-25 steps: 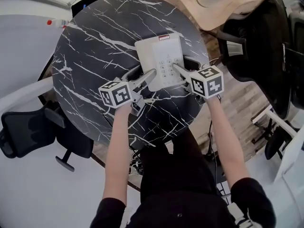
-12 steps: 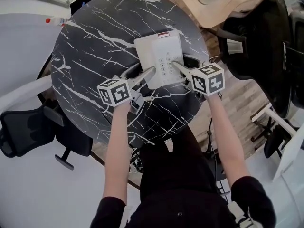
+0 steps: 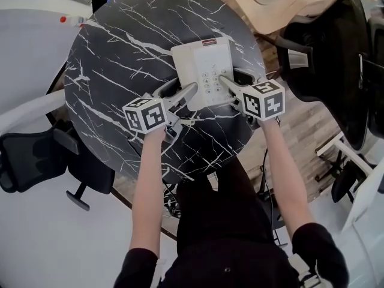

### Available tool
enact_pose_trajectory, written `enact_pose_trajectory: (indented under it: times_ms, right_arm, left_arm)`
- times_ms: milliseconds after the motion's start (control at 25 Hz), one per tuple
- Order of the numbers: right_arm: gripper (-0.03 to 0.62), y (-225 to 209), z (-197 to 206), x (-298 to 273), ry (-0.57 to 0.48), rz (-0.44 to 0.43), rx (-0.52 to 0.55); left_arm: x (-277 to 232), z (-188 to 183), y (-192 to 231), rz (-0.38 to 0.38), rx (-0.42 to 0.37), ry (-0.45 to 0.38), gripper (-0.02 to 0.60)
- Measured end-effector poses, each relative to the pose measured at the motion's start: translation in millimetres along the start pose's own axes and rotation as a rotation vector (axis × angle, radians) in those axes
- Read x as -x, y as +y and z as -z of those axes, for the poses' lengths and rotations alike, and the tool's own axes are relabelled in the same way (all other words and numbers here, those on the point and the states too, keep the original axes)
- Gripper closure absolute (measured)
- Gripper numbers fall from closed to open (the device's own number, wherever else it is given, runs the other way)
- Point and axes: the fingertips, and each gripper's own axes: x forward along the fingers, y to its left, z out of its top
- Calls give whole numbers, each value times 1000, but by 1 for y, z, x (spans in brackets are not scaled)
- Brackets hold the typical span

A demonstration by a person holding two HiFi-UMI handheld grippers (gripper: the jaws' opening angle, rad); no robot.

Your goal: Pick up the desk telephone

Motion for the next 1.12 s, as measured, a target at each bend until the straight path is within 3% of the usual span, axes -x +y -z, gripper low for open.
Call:
enact_pose_trajectory:
  times_ms: [480,1120]
  right_arm:
    - [399,25,16,25,2,-33,-47]
    - [407,89,-59,74,-101,-105,113]
  left_arm:
    - [30,17,-27,-36,31,-39,276]
    - [98,-33,-87,-59,-18,-232,279]
